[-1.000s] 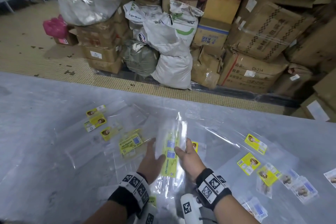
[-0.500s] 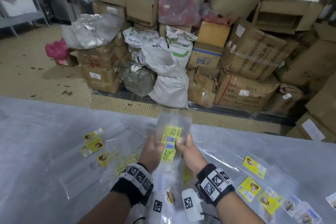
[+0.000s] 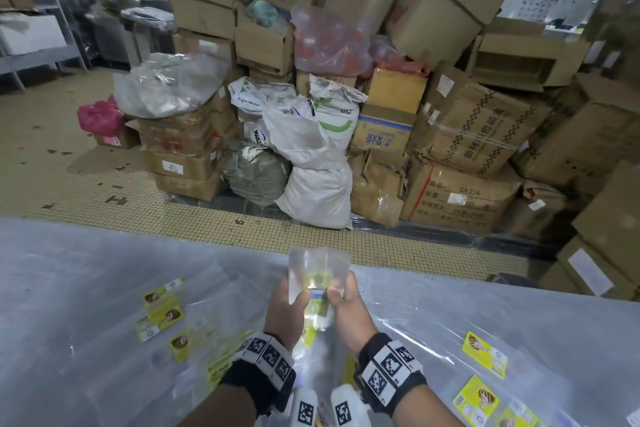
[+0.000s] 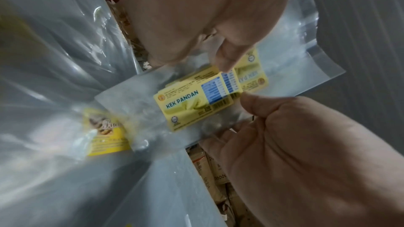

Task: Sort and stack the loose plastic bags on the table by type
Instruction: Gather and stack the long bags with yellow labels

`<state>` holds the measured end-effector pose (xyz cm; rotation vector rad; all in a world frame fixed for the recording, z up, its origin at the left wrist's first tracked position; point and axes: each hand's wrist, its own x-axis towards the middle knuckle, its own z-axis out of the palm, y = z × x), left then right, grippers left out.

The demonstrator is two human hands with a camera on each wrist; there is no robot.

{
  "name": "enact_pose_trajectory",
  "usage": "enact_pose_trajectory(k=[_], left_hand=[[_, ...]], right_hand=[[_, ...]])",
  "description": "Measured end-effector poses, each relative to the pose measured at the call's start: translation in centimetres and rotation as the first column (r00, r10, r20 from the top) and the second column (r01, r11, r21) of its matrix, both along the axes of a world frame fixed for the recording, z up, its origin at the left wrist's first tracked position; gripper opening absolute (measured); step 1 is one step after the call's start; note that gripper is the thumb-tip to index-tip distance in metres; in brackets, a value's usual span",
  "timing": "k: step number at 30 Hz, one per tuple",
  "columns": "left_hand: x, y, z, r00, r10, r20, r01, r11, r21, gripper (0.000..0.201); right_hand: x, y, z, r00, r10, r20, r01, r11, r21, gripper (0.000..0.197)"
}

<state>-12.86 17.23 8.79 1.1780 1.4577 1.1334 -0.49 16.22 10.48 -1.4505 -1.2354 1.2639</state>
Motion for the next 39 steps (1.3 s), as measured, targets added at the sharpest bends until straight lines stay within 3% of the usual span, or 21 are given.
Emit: enact_pose_trajectory(k=[4,7,11,14,23,33,36,39], left_hand=[[0.2,0.2,-0.2,0.999,-0.023,0.031,0.024,0.999,-0.032,0.046],[0.1,-0.1,-1.1,0.999,-0.037,0.018,0.037,0.998,-0.053,0.063],[0.2,0.2,-1.2,1.000,-0.010,0.021,0.011,0.998,-0.054,0.039],[0.1,0.7,-1.9,1.000,-0.006,0.006,0.006,0.997,-0.073,0.043],[0.2,1.2,-3.5,1.000,0.018,-0.004,-0.018,0.996,-0.088,0.032],[0.0,2.2,-2.1,0.996,-0.004,-0.088,-0.004,0.995,-0.097,0.021],[-0.8,2.0,-2.1,0.991,-0.094,-0.090,0.078,0.983,-0.165,0.016],[-2.0,0.7,-4.4,0.970,-0.233,-0.071,0.212,0.950,-0.230,0.043]], right_hand=[[0.4,0.3,-1.0,0.999,0.042,0.034,-0.041,0.999,-0.030,0.029],[0.5,0.3,-1.8,0.992,0.104,0.075,-0.097,0.992,-0.085,0.029],[0.4,0.9,-2.6,0.992,0.049,0.115,-0.040,0.996,-0.081,0.031],[0.1,1.1,-2.9,0.990,0.044,0.132,-0.032,0.995,-0.092,0.030],[0.0,1.7,-4.3,0.986,0.008,0.167,0.002,0.998,-0.059,0.026],[0.2,2.1,-3.5,0.986,0.000,0.168,0.007,0.999,-0.039,0.023],[0.7,1.5,-3.4,0.990,0.032,0.140,-0.021,0.997,-0.077,0.025],[1.1,-0.2,-3.7,0.991,0.089,0.096,-0.071,0.981,-0.179,0.028]])
